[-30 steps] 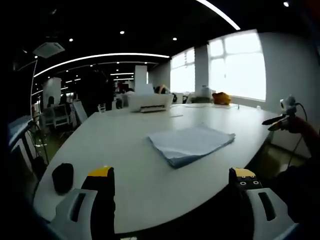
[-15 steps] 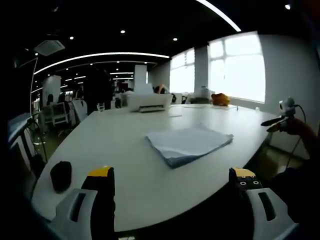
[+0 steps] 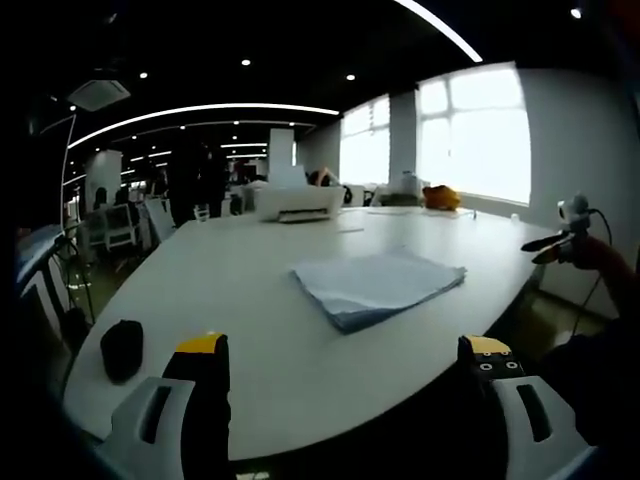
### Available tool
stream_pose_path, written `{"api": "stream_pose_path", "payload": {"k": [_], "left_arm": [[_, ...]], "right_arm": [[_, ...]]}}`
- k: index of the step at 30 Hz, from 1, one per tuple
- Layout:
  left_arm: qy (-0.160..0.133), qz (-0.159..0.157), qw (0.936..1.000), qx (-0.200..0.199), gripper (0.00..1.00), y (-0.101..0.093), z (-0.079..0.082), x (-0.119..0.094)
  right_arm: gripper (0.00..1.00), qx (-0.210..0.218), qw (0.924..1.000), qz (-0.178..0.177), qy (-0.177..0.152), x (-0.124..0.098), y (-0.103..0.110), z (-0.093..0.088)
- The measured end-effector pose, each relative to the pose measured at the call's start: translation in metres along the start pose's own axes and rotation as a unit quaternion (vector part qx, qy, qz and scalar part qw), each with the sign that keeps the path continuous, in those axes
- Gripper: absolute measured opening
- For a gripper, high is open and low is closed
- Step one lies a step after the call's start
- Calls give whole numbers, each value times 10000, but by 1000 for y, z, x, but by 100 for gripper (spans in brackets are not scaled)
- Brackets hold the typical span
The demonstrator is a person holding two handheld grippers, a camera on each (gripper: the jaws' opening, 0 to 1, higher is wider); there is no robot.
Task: Organize the stack of printing papers by aligning and flattening the scattered papers on the table
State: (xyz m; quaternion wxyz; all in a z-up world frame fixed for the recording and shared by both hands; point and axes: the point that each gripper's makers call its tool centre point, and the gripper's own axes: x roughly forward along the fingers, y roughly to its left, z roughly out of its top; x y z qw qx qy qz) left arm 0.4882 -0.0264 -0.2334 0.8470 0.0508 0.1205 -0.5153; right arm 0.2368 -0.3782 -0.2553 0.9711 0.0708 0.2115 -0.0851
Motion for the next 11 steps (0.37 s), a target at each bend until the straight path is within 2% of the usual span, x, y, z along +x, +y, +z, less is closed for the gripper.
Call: {"api": "stream_pose_path", "payload": {"k": [11], "left_arm": [[-17,28,10000,-80,97,5,0,-2]], "right_arm": [[90,-11,10000,-12,-5,0,0,2]]}}
